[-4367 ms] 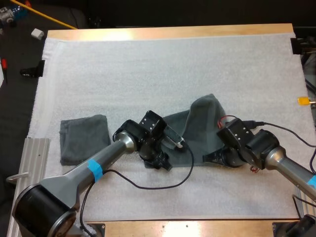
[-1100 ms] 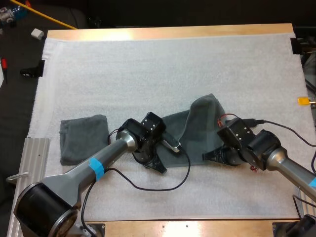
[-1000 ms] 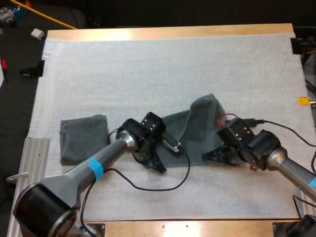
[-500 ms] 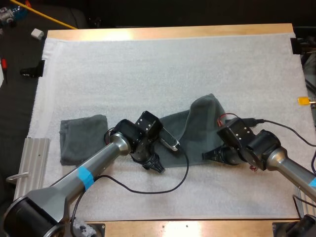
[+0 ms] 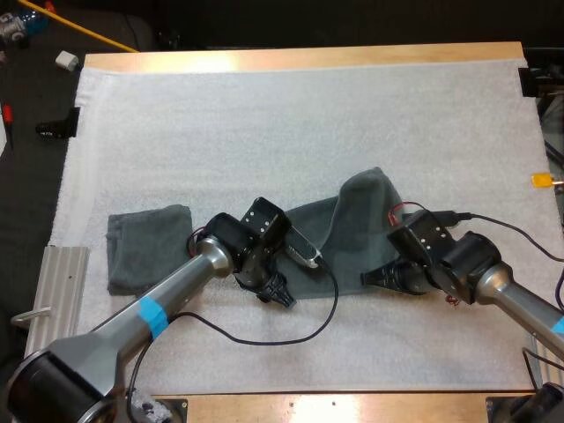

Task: Pick towel from pile, fold and stack

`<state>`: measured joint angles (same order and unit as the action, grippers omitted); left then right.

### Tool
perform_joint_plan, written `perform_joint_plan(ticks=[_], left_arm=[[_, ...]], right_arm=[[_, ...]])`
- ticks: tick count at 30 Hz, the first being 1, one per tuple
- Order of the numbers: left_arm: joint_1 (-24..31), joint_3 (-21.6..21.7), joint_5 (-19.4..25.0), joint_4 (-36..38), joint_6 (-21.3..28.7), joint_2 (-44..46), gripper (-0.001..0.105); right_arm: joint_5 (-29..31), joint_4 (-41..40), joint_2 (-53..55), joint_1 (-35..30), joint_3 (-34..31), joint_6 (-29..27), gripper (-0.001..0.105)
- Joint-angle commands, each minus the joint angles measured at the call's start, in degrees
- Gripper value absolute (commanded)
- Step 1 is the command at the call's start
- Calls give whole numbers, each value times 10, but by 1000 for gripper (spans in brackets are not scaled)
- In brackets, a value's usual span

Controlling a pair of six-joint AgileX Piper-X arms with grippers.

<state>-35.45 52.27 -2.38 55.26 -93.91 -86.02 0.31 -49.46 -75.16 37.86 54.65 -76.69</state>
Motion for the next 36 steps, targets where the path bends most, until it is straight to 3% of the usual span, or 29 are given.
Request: perform_joint_plan(ticks=[1,7,13,16,18,20,27,36], left_arm=[[-3,-2,11,-2,-4,-24,48],[-3,-3,14,0,-6,-50,40],[-3,-4,12,2,-7,-62,20],[-4,-3,10,5,-8,-67,5],[-2,-1,13,3,-8,-64,8],[-2,-2,14,1,-9,-62,1],[-3,-1,13,7,-8,-45,0],[-3,-1,13,26,-6,37,0]], right_arm=[[0,-5,4,-1,2,-2,0],[0,-6,4,-1,2,-1,0],[1,-7,3,-2,2,-1,0],[1,-6,5,-1,2,1,0],[-1,-4,5,-1,2,-2,0],[0,-5,5,0,1,-3,0],[0,-4,3,0,2,-4,0],[-2,5,9,2,3,-5,0]])
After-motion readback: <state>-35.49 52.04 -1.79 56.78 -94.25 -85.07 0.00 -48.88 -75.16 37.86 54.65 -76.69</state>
